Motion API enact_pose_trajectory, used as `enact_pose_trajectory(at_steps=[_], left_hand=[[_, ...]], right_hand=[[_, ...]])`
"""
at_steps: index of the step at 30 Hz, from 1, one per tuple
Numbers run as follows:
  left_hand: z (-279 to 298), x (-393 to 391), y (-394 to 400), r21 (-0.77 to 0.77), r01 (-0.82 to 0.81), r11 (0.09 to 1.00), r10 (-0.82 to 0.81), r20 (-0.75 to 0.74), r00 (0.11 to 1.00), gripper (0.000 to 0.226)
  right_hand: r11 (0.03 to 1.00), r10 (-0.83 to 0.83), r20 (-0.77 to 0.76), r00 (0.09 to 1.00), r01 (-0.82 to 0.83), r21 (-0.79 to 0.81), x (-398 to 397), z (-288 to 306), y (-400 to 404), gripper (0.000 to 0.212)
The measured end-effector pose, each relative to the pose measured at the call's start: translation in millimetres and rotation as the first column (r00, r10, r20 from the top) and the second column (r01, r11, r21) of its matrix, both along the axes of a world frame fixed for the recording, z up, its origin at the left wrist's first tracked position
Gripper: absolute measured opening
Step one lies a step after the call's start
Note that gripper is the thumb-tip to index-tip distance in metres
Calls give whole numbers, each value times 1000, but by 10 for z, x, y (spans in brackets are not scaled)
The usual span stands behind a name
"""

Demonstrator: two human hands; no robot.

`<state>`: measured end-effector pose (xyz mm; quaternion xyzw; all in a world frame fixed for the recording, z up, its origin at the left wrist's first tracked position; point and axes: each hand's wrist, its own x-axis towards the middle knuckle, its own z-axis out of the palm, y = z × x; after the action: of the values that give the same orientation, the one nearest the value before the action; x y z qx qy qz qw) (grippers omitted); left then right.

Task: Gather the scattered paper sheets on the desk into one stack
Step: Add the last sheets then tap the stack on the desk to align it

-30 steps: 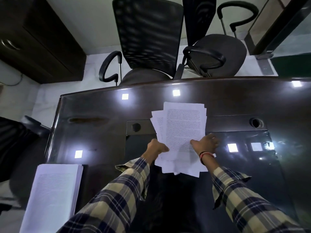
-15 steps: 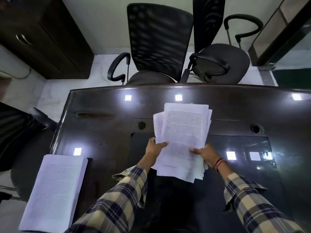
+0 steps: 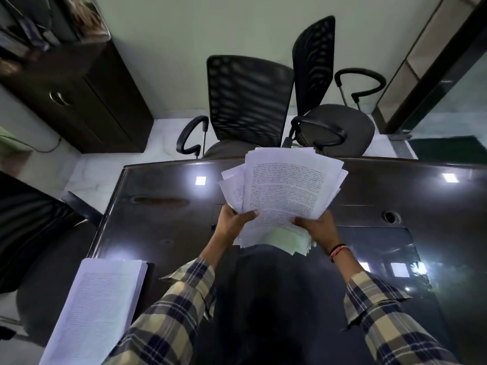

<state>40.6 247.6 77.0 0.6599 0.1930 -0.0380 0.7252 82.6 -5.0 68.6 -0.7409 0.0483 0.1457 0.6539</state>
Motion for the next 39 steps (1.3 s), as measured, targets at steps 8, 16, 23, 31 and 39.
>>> enact_pose_trajectory(at_steps=[8,16,23,31,39], left_hand=[[229,-153,94,75,30,997,-32,25,999,55],[308,-303,114,86,-68,994,58,109,992,36],[374,-328,44,113,-59,992,43,140,989,20],[496,-226,-97,34,-251,967,242,164,956,76],[450,-196,-122,131,-254,958,235,144,961,45]], right_hand=[[994,-7,73,997,-1,111,-176,114,171,54],[990,-67,139,988,49,132,-279,195,177,53],[989,-16,158,987,-8,149,-356,325,217,32],[965,-165,123,979,135,223,-341,502,367,44],[975,-192,182,964,167,147,-330,504,369,25]])
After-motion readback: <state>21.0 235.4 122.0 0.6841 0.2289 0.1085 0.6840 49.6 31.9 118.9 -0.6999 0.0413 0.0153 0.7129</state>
